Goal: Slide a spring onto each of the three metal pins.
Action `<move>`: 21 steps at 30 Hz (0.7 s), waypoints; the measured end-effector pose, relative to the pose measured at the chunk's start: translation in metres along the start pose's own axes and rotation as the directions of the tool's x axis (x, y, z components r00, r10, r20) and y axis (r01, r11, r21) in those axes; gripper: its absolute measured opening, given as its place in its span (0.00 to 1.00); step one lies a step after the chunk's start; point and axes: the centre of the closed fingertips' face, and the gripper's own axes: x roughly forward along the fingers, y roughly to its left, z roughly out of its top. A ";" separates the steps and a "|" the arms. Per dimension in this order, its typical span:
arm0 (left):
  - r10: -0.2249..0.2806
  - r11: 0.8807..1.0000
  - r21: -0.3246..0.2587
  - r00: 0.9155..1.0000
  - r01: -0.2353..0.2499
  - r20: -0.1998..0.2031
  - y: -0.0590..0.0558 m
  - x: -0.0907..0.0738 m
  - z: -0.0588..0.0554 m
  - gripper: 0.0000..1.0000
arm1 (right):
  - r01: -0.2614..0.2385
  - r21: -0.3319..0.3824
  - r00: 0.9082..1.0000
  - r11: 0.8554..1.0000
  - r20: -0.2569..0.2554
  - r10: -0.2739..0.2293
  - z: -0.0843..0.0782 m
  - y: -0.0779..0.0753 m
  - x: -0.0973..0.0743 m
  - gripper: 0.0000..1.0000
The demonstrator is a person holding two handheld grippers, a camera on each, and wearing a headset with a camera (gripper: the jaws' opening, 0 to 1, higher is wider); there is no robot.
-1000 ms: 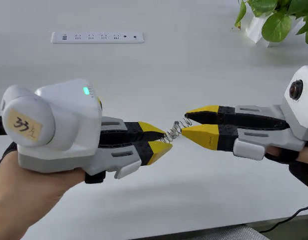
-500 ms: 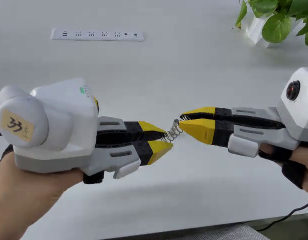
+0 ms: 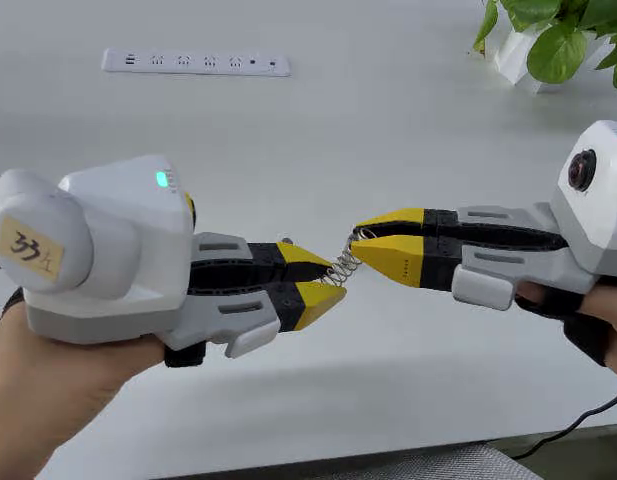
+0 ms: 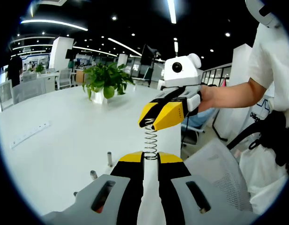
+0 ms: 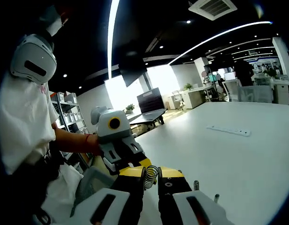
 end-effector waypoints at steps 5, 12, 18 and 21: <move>-0.004 1.000 -0.001 1.000 0.004 0.002 -0.001 0.000 -0.001 0.06 | -0.011 -0.038 0.999 0.999 -0.034 0.010 -0.001 0.001 0.001 0.06; -0.007 1.000 -0.004 1.000 0.007 0.003 -0.003 -0.002 -0.004 0.06 | -0.027 -0.096 0.996 0.995 -0.089 0.018 -0.003 0.006 0.007 0.06; -0.011 1.000 0.001 1.000 0.011 0.004 -0.006 -0.003 -0.007 0.06 | -0.045 -0.150 0.990 0.988 -0.138 0.025 -0.006 0.009 0.010 0.06; -0.016 1.000 0.007 1.000 0.016 0.006 -0.007 -0.004 -0.008 0.06 | -0.056 -0.160 0.988 0.985 -0.154 0.032 -0.007 0.012 0.011 0.06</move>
